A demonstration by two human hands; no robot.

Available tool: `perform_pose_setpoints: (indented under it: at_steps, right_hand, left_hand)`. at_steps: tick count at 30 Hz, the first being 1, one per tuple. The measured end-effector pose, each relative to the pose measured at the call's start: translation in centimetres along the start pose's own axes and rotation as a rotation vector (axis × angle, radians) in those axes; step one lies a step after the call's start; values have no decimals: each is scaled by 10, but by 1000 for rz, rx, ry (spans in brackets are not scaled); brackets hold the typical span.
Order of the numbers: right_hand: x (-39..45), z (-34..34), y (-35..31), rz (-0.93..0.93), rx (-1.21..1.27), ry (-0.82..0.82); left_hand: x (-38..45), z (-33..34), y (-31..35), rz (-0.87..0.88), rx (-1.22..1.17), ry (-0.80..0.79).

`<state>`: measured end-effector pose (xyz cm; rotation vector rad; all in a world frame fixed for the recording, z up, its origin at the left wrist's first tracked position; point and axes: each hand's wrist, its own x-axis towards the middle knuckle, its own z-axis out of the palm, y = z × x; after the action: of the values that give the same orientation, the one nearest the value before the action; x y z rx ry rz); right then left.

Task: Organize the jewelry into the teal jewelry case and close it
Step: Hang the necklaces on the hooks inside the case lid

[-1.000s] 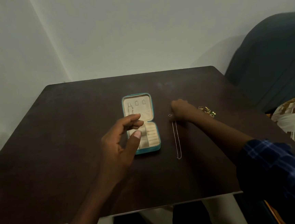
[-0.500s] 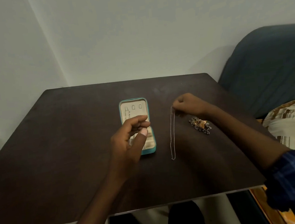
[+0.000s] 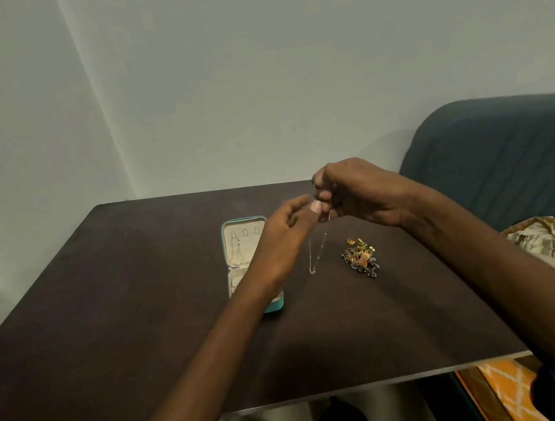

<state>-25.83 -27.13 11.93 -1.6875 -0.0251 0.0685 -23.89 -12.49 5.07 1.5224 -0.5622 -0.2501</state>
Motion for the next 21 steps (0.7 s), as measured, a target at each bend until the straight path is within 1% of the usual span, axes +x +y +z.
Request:
perform_pose_setpoints:
  at_steps: [2,3,5,8,10,12,16,21]
  right_hand:
    - [-7,2,-10,-18,-5,-9]
    - [-11,2,-15,-25,-7,-14]
    - [-19,0,-21,-37,9,-10]
    - [-27,-6,-23,-40,35,23]
    - [-30,-10,-20,-38,50,36]
    - [-32,-14,-15,-34,77,56]
    - [-27,-18,1,-2,186,149]
    - [-15,-25,22,64,354,234]
  left_hand:
    - [0,2,9,8,-113,-99]
    - [-1,3,14,17,-127,-129]
    - [-6,4,21,6,-159,-135]
    - [-14,3,29,-83,-322,-144]
    - [-22,0,35,-154,-481,-196]
    - [-31,-3,41,-211,-590,-255]
    - [-48,-1,51,-288,-632,-302]
    - [-64,4,62,-300,-616,-298]
